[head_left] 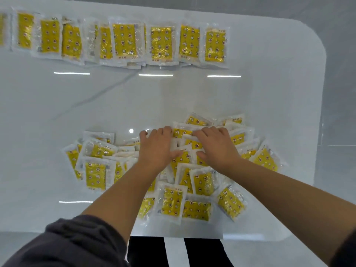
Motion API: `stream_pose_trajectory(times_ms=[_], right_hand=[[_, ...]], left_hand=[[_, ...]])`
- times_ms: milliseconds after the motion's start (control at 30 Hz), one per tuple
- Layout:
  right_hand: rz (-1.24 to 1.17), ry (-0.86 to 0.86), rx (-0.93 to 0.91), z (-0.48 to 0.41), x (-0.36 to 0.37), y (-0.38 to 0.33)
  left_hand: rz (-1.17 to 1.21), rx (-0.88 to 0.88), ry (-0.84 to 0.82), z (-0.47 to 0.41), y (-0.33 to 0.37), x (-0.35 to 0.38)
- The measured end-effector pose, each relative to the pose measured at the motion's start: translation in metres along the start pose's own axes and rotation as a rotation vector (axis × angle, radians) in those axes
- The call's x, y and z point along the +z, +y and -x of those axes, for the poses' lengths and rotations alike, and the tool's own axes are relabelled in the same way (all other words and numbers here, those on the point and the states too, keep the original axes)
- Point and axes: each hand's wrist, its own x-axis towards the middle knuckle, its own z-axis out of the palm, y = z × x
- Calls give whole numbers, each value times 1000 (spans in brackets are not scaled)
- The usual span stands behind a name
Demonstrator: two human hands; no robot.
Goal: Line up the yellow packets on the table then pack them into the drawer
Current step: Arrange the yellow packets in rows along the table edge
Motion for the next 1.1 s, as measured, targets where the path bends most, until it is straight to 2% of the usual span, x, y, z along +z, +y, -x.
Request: stream_pose_trajectory(times_ms=[167, 400, 600, 700, 867, 933, 1000, 1033, 1100], right_hand=[[-32, 68, 31, -10, 2, -17], [-303, 5, 1, -17, -1, -47], [-813, -60, 130, -40, -20, -77], [-911, -56, 167, -57, -30, -93], [-1120, -251, 148, -74, -43, -124], [-1127, -297, 186, -79, -44, -138], [-1102, -266, 245, -83, -43, -148], [-1087, -238, 273, -84, -41, -152], [-1088, -191, 326, -85, -40, -160]], left_hand=[[92, 77, -107, 0, -33, -11], [603, 74, -100, 1, -55, -31], [773, 91, 47, 2, -81, -69], [790, 63, 126, -1, -94, -81], [849, -99, 166, -1, -122, -90], [962, -213, 137, 6, -141, -89], [1111, -359, 120, 15, -163, -84], [1107, -424, 134, 20, -175, -80], [932, -529, 173, 35, -201, -65]])
